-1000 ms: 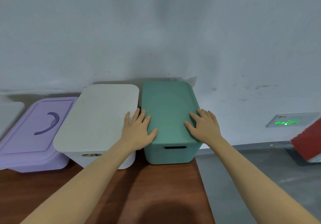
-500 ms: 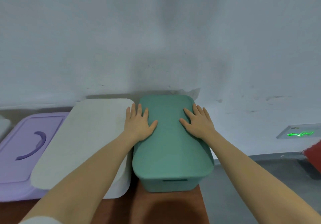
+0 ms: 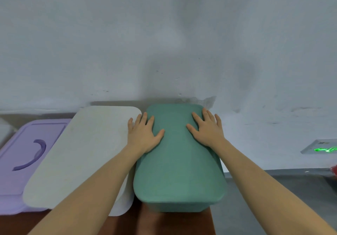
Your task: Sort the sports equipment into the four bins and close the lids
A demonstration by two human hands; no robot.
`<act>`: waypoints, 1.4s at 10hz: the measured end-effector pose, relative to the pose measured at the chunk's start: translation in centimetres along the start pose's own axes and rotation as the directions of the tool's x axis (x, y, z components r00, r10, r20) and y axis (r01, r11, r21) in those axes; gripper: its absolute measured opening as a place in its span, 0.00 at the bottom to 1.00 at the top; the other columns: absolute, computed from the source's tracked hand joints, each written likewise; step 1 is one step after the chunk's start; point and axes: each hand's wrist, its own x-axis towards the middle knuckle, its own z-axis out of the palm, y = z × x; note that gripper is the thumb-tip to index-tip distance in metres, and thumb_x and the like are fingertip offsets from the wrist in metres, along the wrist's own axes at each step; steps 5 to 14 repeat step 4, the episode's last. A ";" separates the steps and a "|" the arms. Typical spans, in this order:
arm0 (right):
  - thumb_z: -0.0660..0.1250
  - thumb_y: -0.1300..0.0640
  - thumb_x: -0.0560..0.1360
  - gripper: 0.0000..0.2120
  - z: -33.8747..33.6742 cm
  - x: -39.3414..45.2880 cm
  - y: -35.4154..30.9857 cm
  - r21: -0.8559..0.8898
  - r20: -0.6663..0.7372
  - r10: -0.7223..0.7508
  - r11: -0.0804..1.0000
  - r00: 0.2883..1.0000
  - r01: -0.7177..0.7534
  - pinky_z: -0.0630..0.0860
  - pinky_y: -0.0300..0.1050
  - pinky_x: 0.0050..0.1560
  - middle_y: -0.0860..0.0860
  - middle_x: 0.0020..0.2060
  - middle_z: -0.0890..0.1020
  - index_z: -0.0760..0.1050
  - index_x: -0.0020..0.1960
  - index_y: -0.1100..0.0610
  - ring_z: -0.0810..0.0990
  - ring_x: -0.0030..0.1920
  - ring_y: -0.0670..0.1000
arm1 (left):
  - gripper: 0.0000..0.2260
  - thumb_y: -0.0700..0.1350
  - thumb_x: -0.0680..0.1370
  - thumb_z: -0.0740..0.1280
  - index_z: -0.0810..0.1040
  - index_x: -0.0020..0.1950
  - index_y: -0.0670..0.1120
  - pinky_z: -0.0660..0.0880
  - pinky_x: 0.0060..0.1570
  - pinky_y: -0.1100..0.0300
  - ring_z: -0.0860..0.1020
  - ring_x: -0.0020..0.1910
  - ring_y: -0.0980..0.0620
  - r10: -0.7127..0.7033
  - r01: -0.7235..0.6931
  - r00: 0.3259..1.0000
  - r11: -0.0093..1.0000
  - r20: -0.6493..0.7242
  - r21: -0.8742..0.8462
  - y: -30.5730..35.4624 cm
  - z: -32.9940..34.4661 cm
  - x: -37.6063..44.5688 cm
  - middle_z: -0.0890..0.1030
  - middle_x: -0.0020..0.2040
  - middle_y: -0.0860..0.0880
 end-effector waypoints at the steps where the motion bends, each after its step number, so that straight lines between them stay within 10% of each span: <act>1: 0.46 0.35 0.77 0.30 -0.9 0.2 0.1 -0.022 0.018 -0.003 1.000 1.000 0.004 0.41 0.54 0.73 0.57 0.76 0.52 0.53 0.75 0.46 0.49 0.75 0.54 | 0.29 0.64 0.77 0.52 0.57 0.75 0.51 0.46 0.71 0.47 0.49 0.75 0.44 0.009 -0.006 0.999 0.998 0.049 -0.063 -0.3 -0.8 0.0 0.51 0.77 0.48; 4: 0.51 0.45 0.80 0.22 -7.8 -1.3 -4.7 0.087 -0.193 -0.113 0.987 0.975 0.131 0.55 0.49 0.67 0.54 0.67 0.70 0.62 0.72 0.51 0.68 0.67 0.56 | 0.21 0.53 0.81 0.54 0.62 0.73 0.48 0.56 0.68 0.51 0.62 0.71 0.46 0.107 -0.142 0.967 0.980 -0.232 -0.140 -1.7 -9.5 -0.4 0.58 0.76 0.47; 14: 0.51 0.45 0.80 0.22 -7.8 -1.3 -4.7 0.087 -0.193 -0.113 0.987 0.975 0.131 0.55 0.49 0.67 0.54 0.67 0.70 0.62 0.72 0.51 0.68 0.67 0.56 | 0.21 0.53 0.81 0.54 0.62 0.73 0.48 0.56 0.68 0.51 0.62 0.71 0.46 0.107 -0.142 0.967 0.980 -0.232 -0.140 -1.7 -9.5 -0.4 0.58 0.76 0.47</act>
